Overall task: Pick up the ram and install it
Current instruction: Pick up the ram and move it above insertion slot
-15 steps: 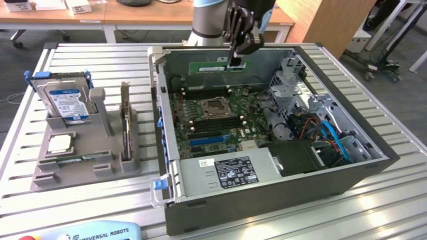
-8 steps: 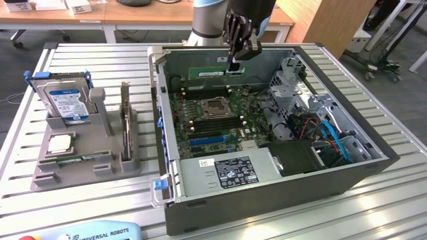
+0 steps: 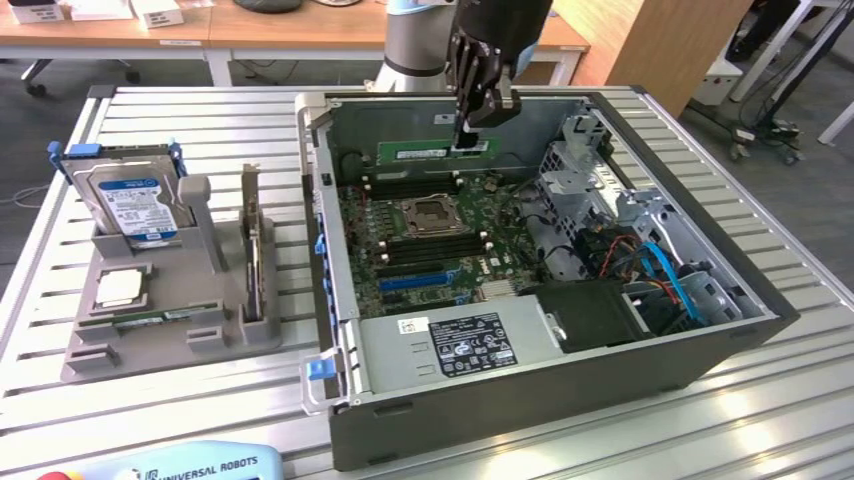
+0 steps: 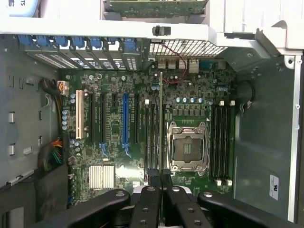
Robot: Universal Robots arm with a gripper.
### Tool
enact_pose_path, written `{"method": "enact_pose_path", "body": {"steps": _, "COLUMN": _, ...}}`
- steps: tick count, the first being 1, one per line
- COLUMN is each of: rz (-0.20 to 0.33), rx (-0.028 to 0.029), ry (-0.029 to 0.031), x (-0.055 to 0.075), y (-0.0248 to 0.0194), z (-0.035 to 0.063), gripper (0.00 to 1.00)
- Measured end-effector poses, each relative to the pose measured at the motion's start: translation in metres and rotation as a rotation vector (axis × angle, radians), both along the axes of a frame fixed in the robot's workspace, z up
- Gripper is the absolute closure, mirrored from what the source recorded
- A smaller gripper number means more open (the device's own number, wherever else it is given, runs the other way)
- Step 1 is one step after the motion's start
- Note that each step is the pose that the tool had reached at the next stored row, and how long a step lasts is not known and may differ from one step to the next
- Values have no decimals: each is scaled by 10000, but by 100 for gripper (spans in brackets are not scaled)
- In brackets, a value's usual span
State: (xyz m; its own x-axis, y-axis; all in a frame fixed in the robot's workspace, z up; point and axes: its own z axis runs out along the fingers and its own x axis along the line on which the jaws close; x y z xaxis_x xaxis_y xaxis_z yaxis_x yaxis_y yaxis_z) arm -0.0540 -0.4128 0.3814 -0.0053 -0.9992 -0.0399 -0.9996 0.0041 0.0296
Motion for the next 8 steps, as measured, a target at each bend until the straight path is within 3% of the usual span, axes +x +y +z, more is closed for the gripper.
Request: {"method": "enact_pose_path", "body": {"steps": 8, "rz": 1, "rx": 1, "ry": -1, "x": 103, "y": 0, "z": -1, "gripper": 89}}
